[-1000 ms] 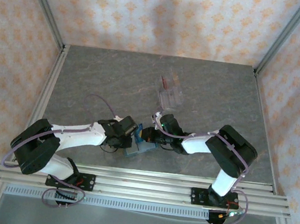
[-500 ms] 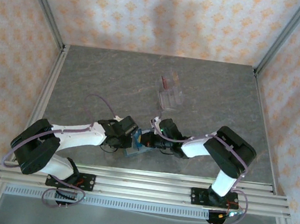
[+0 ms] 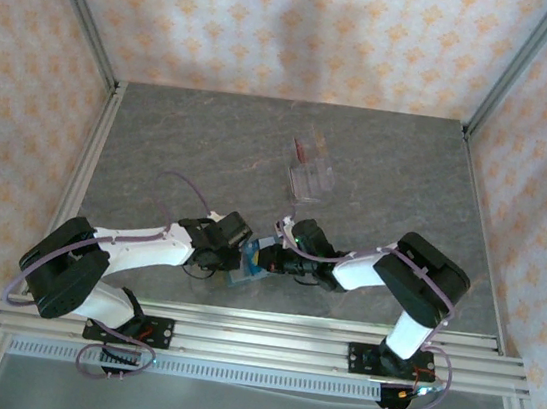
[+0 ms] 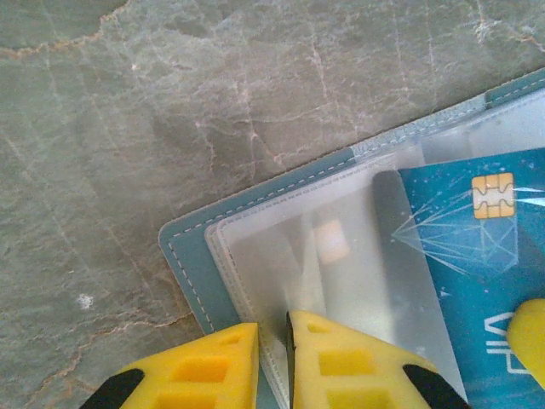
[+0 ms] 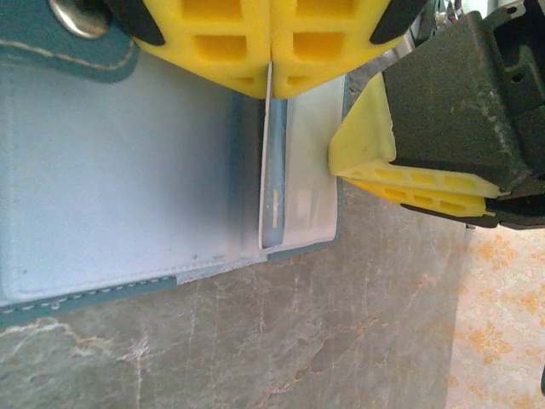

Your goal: Put the credit cards into the card holder

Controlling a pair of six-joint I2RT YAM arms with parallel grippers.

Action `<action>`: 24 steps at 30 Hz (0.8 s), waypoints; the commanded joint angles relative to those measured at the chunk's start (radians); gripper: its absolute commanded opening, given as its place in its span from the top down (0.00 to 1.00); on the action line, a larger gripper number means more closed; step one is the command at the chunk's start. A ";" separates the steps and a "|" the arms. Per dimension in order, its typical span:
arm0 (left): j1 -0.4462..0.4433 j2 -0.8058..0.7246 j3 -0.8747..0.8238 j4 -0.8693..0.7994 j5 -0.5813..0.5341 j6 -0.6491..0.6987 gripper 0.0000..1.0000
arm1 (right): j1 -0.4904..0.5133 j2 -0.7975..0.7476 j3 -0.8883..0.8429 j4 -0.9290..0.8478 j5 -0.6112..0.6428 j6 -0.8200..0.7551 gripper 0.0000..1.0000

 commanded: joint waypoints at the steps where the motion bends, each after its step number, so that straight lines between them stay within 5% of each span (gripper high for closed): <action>1: -0.008 0.029 0.003 -0.031 -0.019 -0.019 0.83 | 0.008 -0.005 -0.022 -0.091 -0.001 -0.037 1.00; 24: -0.010 0.039 0.027 -0.034 -0.009 -0.015 0.83 | 0.059 0.098 0.085 -0.111 -0.026 -0.049 1.00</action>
